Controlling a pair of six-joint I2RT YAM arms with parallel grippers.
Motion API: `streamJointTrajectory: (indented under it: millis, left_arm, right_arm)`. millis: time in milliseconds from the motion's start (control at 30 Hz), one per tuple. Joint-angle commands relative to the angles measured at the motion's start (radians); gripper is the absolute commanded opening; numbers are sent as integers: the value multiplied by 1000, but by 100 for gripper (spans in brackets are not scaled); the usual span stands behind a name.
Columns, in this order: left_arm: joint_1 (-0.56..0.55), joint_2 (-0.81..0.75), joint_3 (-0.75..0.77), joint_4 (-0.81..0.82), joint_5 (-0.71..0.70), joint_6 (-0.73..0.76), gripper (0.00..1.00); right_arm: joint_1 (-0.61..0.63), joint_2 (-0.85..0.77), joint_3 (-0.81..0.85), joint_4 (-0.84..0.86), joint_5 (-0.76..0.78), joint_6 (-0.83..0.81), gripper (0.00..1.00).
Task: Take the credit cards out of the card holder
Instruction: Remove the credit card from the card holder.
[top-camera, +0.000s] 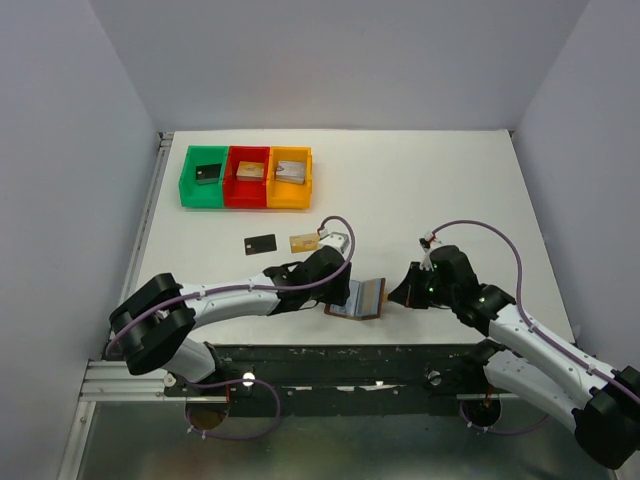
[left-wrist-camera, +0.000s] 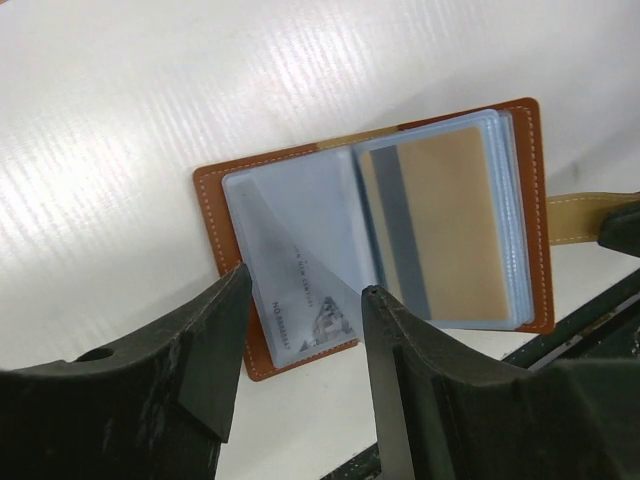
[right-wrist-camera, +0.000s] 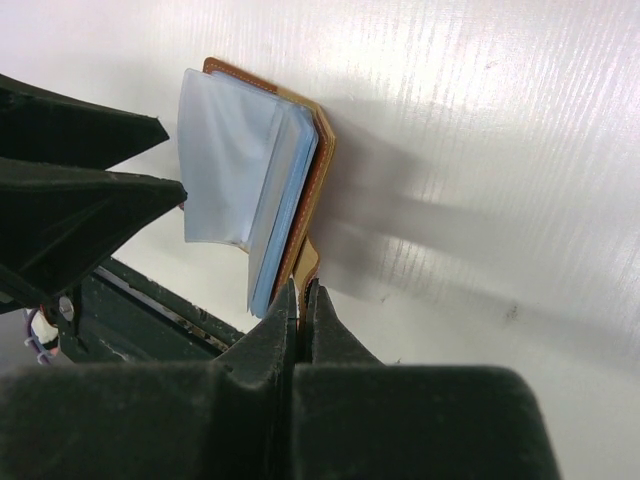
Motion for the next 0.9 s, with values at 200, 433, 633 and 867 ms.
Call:
streamJointTrajectory:
  millis: [200, 433, 633, 867]
  left_arm:
    - [9, -58, -42, -18, -69, -23, 60]
    - [9, -62, -56, 47, -23, -10, 60]
    - [9, -52, -61, 158, 83, 10, 60]
    - [6, -8, -50, 288, 247, 17, 60]
  right_arm:
    - [-6, -1, 17, 5, 17, -15, 0]
    - [-6, -4, 5, 5, 23, -15, 0]
    - [-6, -5, 6, 5, 24, -17, 0]
    - [-6, -4, 5, 5, 26, -15, 0]
